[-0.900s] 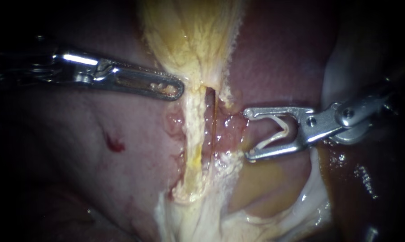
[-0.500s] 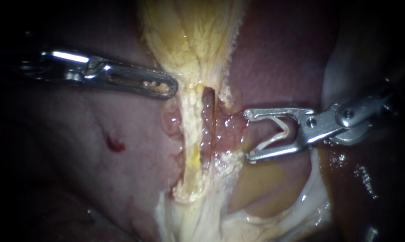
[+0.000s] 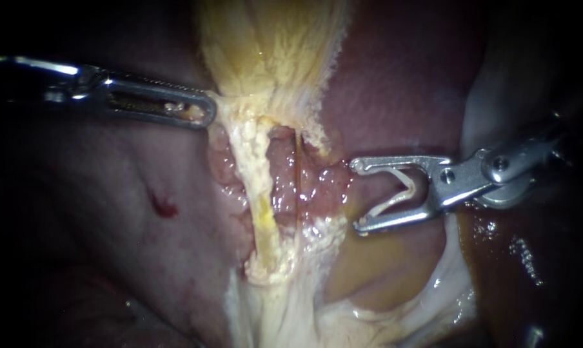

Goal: Clipping first clip left tube

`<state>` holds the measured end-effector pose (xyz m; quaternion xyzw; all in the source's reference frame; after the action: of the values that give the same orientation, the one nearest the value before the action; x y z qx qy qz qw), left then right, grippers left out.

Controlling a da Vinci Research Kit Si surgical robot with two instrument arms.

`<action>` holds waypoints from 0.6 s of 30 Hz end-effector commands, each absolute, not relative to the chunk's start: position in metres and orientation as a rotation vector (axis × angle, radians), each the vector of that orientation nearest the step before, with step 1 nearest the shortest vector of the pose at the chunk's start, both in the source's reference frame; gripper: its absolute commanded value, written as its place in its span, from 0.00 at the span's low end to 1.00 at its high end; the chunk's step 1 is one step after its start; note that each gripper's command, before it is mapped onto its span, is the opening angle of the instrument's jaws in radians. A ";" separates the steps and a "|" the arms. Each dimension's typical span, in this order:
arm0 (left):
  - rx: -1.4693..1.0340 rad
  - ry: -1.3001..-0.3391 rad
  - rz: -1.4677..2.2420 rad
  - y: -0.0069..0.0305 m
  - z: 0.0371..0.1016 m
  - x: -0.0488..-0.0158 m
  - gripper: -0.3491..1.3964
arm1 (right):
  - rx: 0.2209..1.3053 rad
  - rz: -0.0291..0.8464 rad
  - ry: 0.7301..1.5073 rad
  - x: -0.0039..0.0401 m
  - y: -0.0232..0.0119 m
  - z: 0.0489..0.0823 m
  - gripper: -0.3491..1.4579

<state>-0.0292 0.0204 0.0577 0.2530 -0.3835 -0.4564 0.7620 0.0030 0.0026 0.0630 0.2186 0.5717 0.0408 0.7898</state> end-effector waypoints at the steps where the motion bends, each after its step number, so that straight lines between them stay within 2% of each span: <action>1: 0.550 -0.834 -0.993 0.0205 0.0577 -0.0292 0.00 | 0.471 0.088 1.231 0.0031 0.0025 0.0630 0.47; 18: 0.547 -0.834 -0.997 0.0204 0.0577 -0.0298 0.00 | 0.488 0.024 1.242 0.0104 -0.0013 0.0644 0.47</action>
<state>-0.0299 0.0204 0.0577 0.2514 -0.3833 -0.4581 0.7616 0.0107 -0.0014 0.0645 0.2263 0.5764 0.0102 0.7852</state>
